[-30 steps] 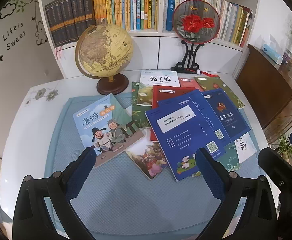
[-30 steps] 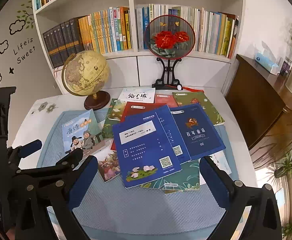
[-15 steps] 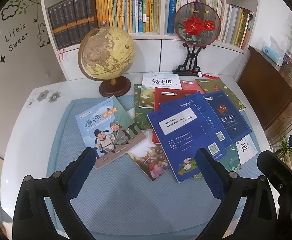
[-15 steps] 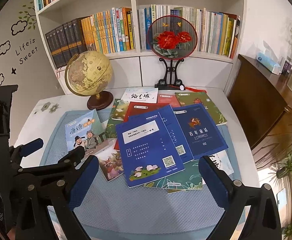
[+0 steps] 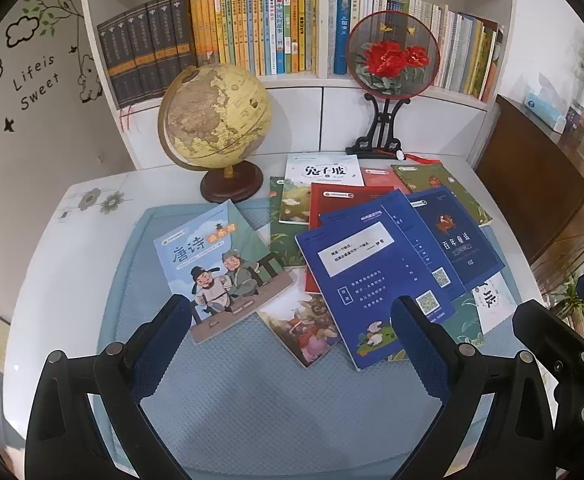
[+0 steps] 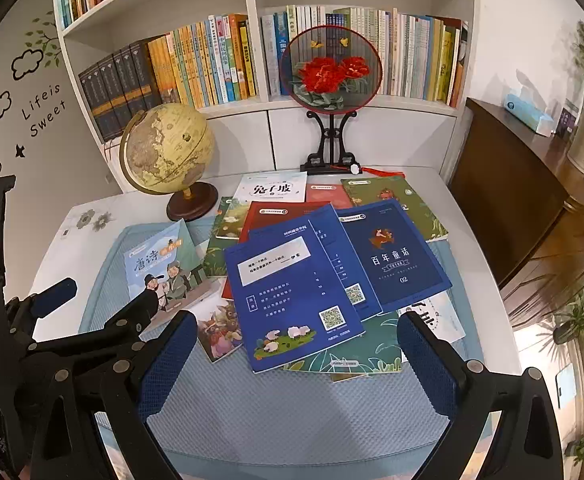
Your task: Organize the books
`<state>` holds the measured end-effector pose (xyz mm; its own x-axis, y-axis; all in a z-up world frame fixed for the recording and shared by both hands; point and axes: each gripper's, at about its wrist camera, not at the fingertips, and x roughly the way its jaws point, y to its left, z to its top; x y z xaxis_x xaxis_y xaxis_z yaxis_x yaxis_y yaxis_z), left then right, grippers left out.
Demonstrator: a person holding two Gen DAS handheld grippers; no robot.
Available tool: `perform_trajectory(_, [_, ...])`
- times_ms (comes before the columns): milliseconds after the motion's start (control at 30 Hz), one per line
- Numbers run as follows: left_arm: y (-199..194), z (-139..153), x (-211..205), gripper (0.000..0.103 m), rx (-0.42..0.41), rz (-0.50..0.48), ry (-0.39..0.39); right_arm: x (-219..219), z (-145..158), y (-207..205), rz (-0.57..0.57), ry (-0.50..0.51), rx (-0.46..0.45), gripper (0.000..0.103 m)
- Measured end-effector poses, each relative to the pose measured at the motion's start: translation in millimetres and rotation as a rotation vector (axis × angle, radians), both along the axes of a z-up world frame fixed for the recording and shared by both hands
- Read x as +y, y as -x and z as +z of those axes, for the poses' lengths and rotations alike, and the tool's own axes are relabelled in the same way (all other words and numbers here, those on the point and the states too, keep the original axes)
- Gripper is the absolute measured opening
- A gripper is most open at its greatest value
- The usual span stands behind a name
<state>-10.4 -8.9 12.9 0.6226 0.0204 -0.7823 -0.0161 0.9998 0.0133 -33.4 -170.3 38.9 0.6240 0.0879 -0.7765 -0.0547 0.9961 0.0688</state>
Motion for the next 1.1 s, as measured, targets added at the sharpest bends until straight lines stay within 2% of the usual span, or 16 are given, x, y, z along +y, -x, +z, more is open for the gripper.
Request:
perform_trajectory(200, [-2, -1, 1, 0.099, 0.001, -0.009, 0.032, 0, 0, -1, 0.002, -0.008, -0.004, 0.100])
perform_trajectory(1100, [-15, -15, 5, 0.099, 0.044, -0.005, 0.016, 7, -9, -13, 0.010, 0.000, 0.017, 0.100])
